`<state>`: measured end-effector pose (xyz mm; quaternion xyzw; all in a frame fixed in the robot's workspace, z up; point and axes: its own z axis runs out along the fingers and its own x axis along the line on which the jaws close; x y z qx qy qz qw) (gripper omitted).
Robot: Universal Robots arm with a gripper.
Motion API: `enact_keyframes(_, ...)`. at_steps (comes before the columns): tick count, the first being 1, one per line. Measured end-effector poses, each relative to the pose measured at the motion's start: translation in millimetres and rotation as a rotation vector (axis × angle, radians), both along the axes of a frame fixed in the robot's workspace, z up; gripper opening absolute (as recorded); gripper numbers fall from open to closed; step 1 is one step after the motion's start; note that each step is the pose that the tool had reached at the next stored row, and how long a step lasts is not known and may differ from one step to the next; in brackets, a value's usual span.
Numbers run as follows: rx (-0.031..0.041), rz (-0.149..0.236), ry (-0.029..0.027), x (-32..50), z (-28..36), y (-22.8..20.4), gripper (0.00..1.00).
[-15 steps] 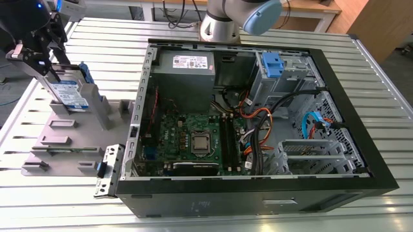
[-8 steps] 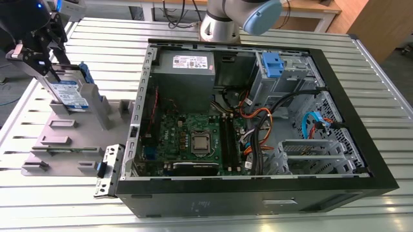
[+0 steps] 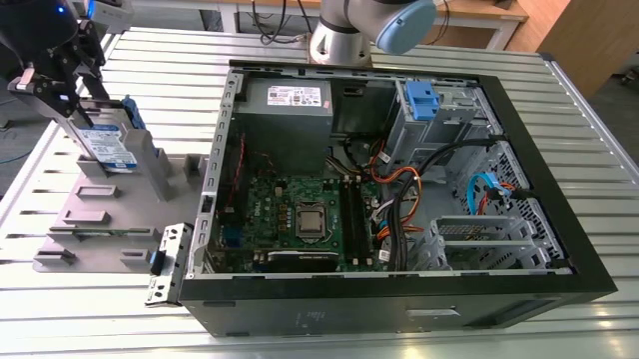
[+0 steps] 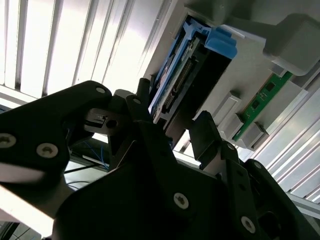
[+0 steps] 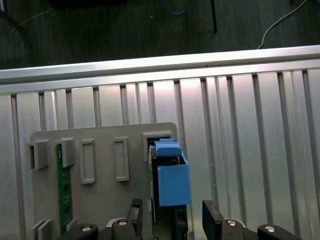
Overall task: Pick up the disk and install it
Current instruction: 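Pick up the disk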
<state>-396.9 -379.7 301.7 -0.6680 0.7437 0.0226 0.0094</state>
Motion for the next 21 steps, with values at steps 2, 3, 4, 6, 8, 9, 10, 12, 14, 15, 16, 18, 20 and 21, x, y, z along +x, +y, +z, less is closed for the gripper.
enact_keyframes(2,0.0001,0.0,0.0,-0.1,0.0,-0.1,0.59)
enact_keyframes(3,0.0,0.0,0.0,-0.1,0.0,-0.1,0.59)
enact_keyframes(4,0.0,0.0,0.0001,-0.1,0.0,-0.1,0.59)
enact_keyframes(6,0.0,0.0,0.0,-0.1,0.0,-0.1,0.59)
enact_keyframes(8,0.0,0.0,0.0,-0.1,0.0,-0.2,0.59)
enact_keyframes(9,0.0,0.0,0.0,-0.1,0.0,-0.2,0.59)
enact_keyframes(10,0.0,0.0,0.0001,-0.1,0.0,-0.2,0.59)
enact_keyframes(12,0.0,0.0,0.0,-0.1,0.0,-0.2,0.57)
enact_keyframes(14,0.0,0.0,0.0001,-0.2,0.0,-0.1,0.51)
enact_keyframes(15,0.0,0.0,0.0001,-0.2,0.0,-0.1,0.51)
enact_keyframes(16,0.0,0.0,0.0,-0.2,0.0,-0.1,0.51)
enact_keyframes(18,0.0,0.0,0.0001,-0.2,0.0,-0.2,0.49)
enact_keyframes(20,0.0,0.0,0.0,-0.2,0.0,-0.1,0.49)
enact_keyframes(21,0.0,0.0,0.0,-0.3,0.0,-0.1,0.42)
